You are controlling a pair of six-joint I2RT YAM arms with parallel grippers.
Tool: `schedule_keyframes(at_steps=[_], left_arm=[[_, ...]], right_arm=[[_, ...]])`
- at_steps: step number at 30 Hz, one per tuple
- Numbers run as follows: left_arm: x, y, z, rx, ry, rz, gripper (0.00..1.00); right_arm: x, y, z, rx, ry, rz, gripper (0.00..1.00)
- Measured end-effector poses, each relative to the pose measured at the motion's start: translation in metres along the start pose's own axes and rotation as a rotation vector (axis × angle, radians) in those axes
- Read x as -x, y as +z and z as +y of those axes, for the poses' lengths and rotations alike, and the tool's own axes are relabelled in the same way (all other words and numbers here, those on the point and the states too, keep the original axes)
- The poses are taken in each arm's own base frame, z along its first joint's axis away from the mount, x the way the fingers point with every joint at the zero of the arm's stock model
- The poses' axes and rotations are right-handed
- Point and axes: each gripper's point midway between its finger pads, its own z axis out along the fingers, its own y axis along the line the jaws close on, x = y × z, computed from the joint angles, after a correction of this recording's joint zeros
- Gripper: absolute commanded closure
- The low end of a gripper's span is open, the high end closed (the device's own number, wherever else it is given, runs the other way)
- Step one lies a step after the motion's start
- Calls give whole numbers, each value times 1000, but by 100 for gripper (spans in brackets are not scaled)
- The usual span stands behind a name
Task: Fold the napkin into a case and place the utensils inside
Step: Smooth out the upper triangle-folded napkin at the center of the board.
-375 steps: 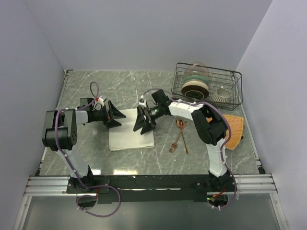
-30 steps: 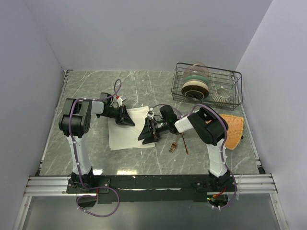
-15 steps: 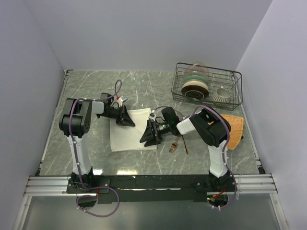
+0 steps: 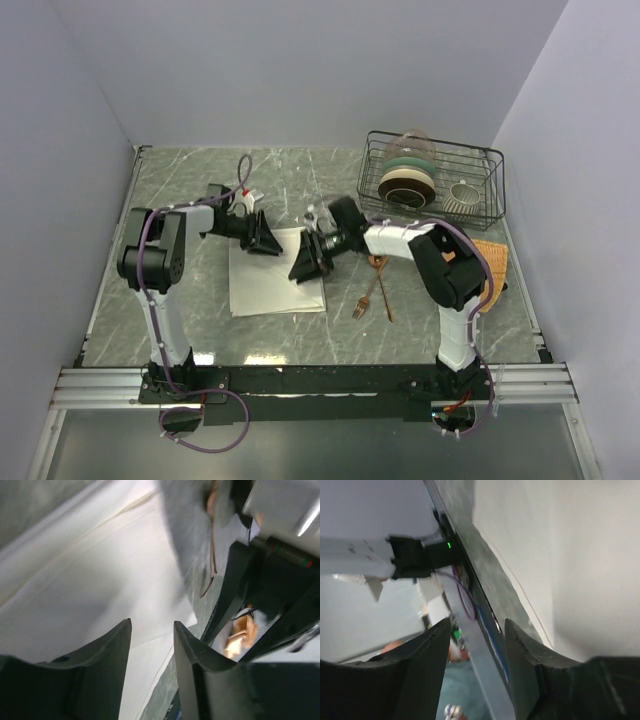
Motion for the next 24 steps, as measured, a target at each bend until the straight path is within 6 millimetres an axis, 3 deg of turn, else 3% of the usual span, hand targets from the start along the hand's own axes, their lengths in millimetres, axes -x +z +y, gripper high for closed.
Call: schedule_keyframes(at_steps=[4, 7, 11, 17, 20, 24], left_arm=[[38, -27, -45, 5, 186, -73, 46], [69, -50, -72, 34, 373, -139, 44], [90, -64, -73, 103, 532, -170, 43], [95, -48, -41, 174, 578, -108, 45], [93, -41, -25, 196, 566, -83, 45], [93, -40, -17, 218, 566, -73, 45]], right_arm=[[59, -26, 26, -69, -216, -127, 60], [108, -61, 36, -158, -354, -257, 60], [150, -91, 28, -256, -410, -363, 44], [169, -84, -27, -362, -348, -367, 30], [168, -74, -57, -396, -290, -337, 26], [161, -65, -79, -402, -233, -300, 23]])
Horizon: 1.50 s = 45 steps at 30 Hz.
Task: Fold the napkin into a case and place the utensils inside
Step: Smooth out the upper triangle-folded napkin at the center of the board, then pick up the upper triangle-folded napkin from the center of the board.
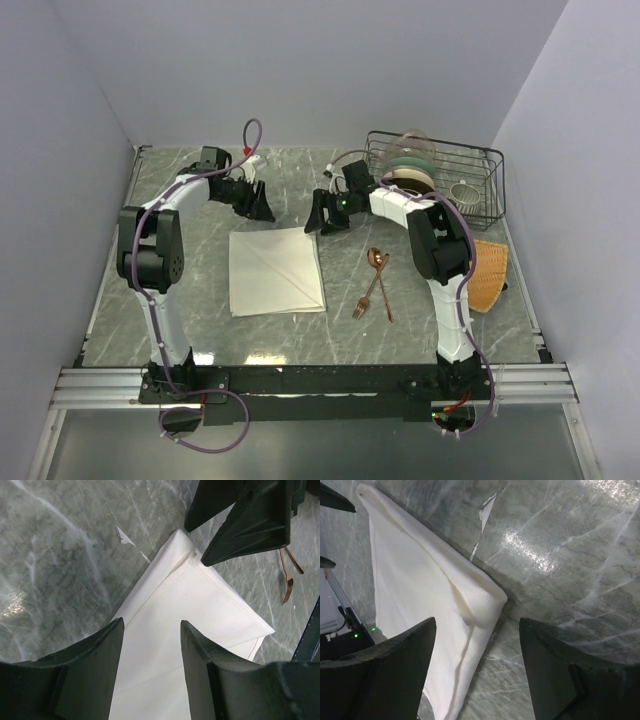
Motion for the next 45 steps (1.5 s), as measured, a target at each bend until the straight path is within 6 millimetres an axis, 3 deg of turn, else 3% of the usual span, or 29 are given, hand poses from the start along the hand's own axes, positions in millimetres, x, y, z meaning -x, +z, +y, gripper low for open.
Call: schedule_keyframes(at_steps=[7, 15, 20, 28, 33, 40, 45], left_arm=[[2, -9, 10, 14, -33, -23, 46], [-3, -50, 52, 93, -123, -82, 46], [-19, -66, 71, 126, -165, -71, 44], [-52, -51, 88, 92, -189, 31, 31], [-50, -51, 90, 69, -147, 49, 24], [-46, -44, 101, 18, -85, 67, 33], [-56, -41, 90, -64, -91, 87, 37]], right_arm=[[1, 7, 6, 57, 22, 20, 32], [2, 19, 15, 168, 64, 56, 44], [0, 19, 13, 184, 81, 67, 60], [0, 19, 13, 190, 66, 64, 100], [-2, 19, 13, 191, 55, 59, 100], [0, 13, 20, 201, 18, 39, 100], [3, 8, 31, 220, -25, 18, 100]])
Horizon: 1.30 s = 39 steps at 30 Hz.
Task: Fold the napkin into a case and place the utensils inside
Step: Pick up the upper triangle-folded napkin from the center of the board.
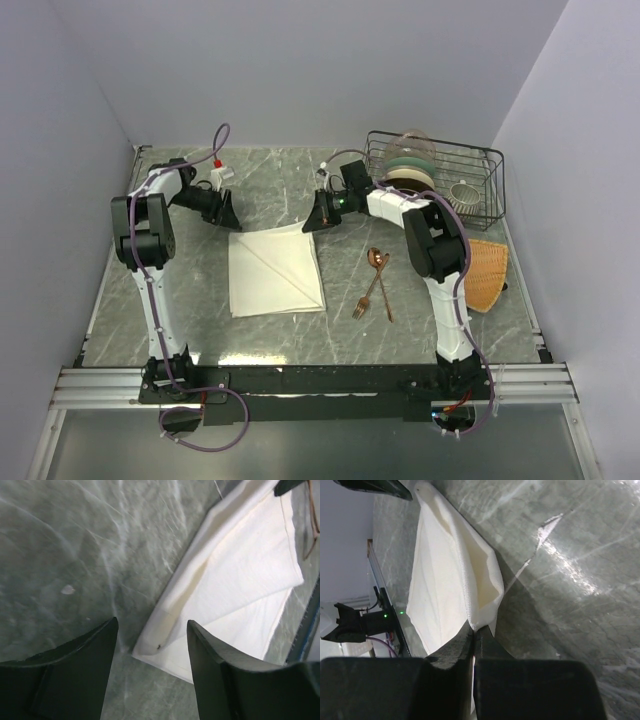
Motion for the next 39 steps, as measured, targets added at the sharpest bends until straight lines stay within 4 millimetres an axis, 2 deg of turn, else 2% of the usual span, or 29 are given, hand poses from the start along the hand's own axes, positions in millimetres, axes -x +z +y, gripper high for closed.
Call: schedule_keyframes(at_steps=[7, 12, 18, 19, 24, 29, 35, 39], left_arm=[[-15, 3, -13, -72, -14, 27, 43], [-18, 4, -15, -82, -19, 31, 48], [-22, 7, -13, -91, -15, 33, 64], [-23, 8, -13, -96, -14, 34, 69], [-29, 11, -14, -119, -5, 44, 80], [-36, 10, -21, -154, 13, 61, 99], [-39, 8, -29, -180, 19, 59, 99], [-29, -2, -40, -166, 43, 37, 99]], right_arm=[[-5, -1, 13, 32, -47, 3, 100], [-5, -8, 33, 64, -95, -4, 100], [-1, -16, 49, 95, -130, -17, 100], [-1, -16, 50, 99, -132, -16, 100], [-1, -16, 50, 102, -140, -16, 100], [-1, -16, 49, 100, -152, -16, 100], [-6, -18, 45, 78, -166, -1, 100], [-7, -21, 45, 59, -191, 3, 100]])
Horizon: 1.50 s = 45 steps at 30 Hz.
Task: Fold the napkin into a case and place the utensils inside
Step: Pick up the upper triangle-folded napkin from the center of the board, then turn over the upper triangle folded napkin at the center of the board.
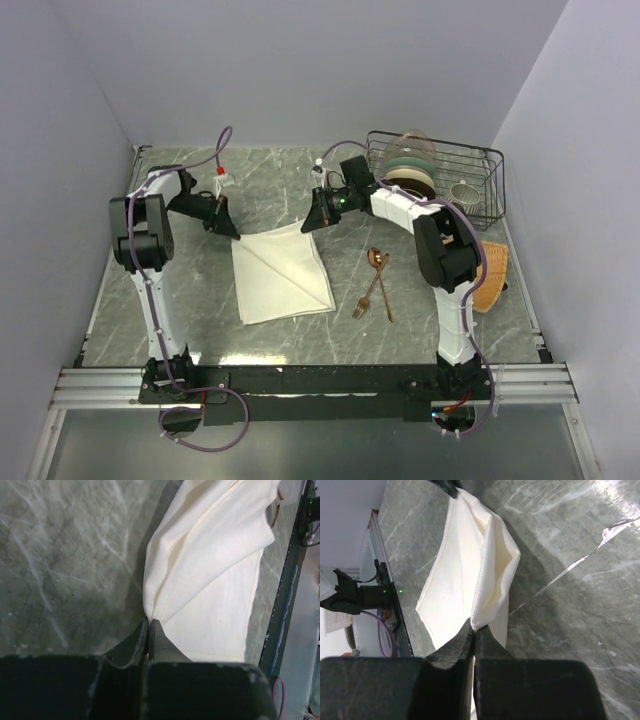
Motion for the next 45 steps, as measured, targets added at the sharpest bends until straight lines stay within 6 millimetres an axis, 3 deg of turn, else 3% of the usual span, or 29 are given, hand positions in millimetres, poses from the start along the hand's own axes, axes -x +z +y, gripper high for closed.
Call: schedule_keyframes(at_steps=[6, 12, 16, 20, 23, 26, 30, 33, 35, 37, 40, 43, 44, 45], left_arm=[[41, -28, -25, 89, 125, -70, 99], [101, -66, -47, 214, 300, -168, 99], [135, -93, -65, 314, 443, -227, 99], [151, -109, -99, 379, 592, -277, 99], [136, -110, -123, 402, 674, -278, 99], [100, -94, -128, 409, 735, -210, 99], [6, -43, -110, 356, 710, -37, 99], [-72, -11, -106, 295, 679, 107, 99], [-108, 1, -113, 263, 693, 162, 99], [-128, 4, -118, 257, 721, 187, 99], [-141, 2, -121, 282, 794, 205, 91], [-147, -1, -120, 310, 859, 225, 72], [-150, -1, -120, 315, 880, 233, 55], [-152, -3, -120, 324, 895, 245, 48]], right_arm=[[21, -9, 6, -30, -105, -22, 100], [83, -32, 23, -69, -305, -129, 100], [126, -64, 47, -104, -492, -233, 100], [140, -91, 88, -120, -749, -308, 100], [114, -97, 114, -120, -973, -318, 100], [56, -80, 116, -91, -1170, -261, 100], [-45, -34, 82, -12, -1304, -90, 100], [-123, -14, 60, 56, -1366, 47, 100], [-161, -6, 57, 110, -1429, 103, 100], [-182, -1, 63, 157, -1504, 121, 100], [-190, 1, 78, 179, -1616, 98, 100], [-190, 6, 86, 182, -1694, 87, 100], [-192, 7, 86, 182, -1708, 92, 98], [-195, 7, 86, 183, -1726, 100, 86]])
